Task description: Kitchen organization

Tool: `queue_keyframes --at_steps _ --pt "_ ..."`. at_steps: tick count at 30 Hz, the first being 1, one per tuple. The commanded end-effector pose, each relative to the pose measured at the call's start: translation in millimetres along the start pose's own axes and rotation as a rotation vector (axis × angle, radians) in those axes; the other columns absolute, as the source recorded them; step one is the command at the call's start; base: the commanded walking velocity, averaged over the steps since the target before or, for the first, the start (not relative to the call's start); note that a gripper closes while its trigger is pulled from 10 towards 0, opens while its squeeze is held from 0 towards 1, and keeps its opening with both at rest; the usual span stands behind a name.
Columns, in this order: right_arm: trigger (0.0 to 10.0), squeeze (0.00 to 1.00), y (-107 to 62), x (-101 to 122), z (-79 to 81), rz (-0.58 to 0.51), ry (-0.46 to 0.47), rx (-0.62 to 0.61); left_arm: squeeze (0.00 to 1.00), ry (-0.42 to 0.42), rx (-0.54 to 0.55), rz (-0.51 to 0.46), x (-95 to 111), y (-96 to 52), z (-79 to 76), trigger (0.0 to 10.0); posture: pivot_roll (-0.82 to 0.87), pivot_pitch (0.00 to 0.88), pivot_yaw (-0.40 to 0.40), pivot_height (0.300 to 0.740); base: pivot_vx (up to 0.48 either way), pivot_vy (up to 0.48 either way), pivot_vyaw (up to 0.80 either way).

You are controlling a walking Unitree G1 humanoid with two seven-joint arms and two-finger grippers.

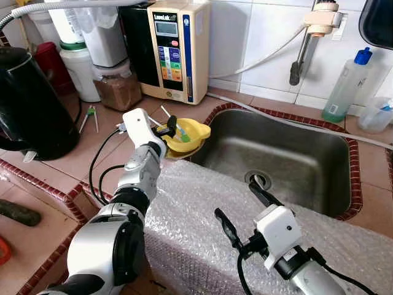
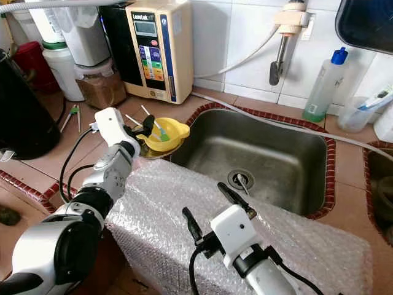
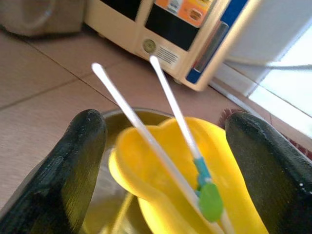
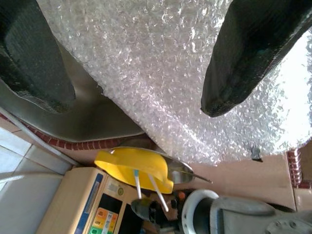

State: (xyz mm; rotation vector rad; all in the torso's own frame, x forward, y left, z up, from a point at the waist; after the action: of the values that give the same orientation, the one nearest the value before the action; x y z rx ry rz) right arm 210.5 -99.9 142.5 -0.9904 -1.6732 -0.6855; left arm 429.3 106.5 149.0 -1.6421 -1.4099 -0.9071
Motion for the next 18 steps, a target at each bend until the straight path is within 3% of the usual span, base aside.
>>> queue_keyframes --at_steps 1,7,8,10,11,12,18 --pt "10.0 0.16 -1.6 5 0.4 -0.011 -0.001 -0.007 0.0 0.0 -0.005 0.016 2 1.8 -3.6 10.0 -0.14 0.0 0.111 0.74 0.0 0.0 0.0" --pt "10.0 0.16 -4.1 6 1.1 -0.005 0.001 -0.018 0.0 0.003 0.011 0.029 2 2.5 -1.9 9.8 -0.16 0.0 0.122 0.74 0.0 0.0 0.0" --pt "10.0 0.16 -4.6 7 1.2 -0.003 0.001 -0.019 0.0 -0.003 0.014 0.029 2 2.7 -1.1 8.9 -0.17 0.001 0.123 0.74 0.0 0.0 0.0" --pt "10.0 0.16 -4.9 7 1.3 -0.003 0.001 -0.02 0.0 -0.007 0.016 0.029 3 2.8 -0.5 8.9 -0.17 0.001 0.123 0.74 0.0 0.0 0.0" --pt "10.0 0.16 -5.6 6 1.3 0.0 0.001 -0.023 0.0 -0.009 0.023 0.029 4 2.9 0.6 3.5 -0.17 0.003 0.128 0.74 0.0 0.0 0.0" --pt "10.0 0.16 -7.2 6 1.4 0.005 0.001 -0.029 0.0 -0.025 0.036 0.027 5 3.3 2.2 0.0 -0.18 0.002 0.13 0.74 0.0 0.0 0.0" --pt "10.0 0.16 -9.5 7 0.9 0.012 -0.001 -0.043 0.0 -0.045 0.067 0.031 7 3.4 7.8 0.0 -0.2 0.002 0.139 0.74 0.0 0.0 0.0"
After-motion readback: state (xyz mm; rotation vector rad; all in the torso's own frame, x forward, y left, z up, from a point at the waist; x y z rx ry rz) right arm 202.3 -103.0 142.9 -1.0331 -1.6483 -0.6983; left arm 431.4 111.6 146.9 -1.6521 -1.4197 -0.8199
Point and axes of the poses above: a point about 5 cm out from each wrist's last joint towards the gripper, its own y axis pointing out of the wrist towards the gripper, its own x axis along the axis of the wrist's last joint, z = x × y, the point moved 3 cm from there along y, pointing out of the wrist towards the gripper, and after that the axes turned 2 degrees about -y, right-handed, at the moved point
